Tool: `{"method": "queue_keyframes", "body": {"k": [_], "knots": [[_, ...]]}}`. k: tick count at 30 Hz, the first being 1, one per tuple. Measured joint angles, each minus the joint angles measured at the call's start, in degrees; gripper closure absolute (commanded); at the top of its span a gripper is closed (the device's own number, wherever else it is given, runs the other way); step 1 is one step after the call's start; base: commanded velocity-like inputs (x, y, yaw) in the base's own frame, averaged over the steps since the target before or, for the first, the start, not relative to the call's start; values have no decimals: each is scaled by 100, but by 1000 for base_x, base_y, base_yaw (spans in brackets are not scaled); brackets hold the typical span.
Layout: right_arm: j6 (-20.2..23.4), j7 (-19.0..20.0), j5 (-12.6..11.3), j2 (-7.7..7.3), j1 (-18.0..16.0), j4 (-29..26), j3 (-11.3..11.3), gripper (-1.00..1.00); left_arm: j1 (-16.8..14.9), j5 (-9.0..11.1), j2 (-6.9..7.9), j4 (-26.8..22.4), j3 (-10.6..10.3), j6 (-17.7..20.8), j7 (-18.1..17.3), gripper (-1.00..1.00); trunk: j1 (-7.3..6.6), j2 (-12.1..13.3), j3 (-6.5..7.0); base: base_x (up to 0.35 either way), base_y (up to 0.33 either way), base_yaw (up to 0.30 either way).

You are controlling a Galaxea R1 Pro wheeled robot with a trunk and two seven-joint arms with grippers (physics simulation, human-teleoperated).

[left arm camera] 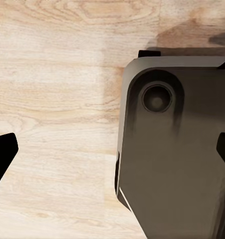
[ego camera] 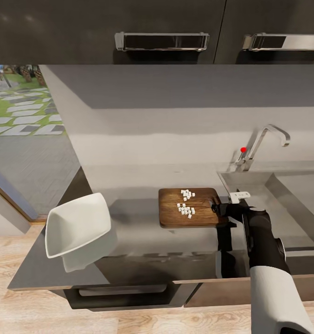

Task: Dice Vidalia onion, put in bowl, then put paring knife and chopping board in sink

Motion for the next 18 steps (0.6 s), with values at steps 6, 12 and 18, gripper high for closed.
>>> {"method": "queue_keyframes", "body": {"k": [6, 12, 18], "knots": [[3, 3, 3, 0, -2, 1, 0, 100, 3, 0, 0, 0, 0, 2, 0, -100, 0, 0, 0, 0, 0, 0], [1, -15, 0, 0, -3, 20, 0, 100, 0, 0, 0, 1, 0, -2, 0, -100, 0, 0, 10, 0, 0, 0], [2, -19, 9, 0, -3, 100, 0, 100, 0, 0, 0, 1, 0, -1, 0, -100, 0, 0, 58, 0, 0, 0]]}}
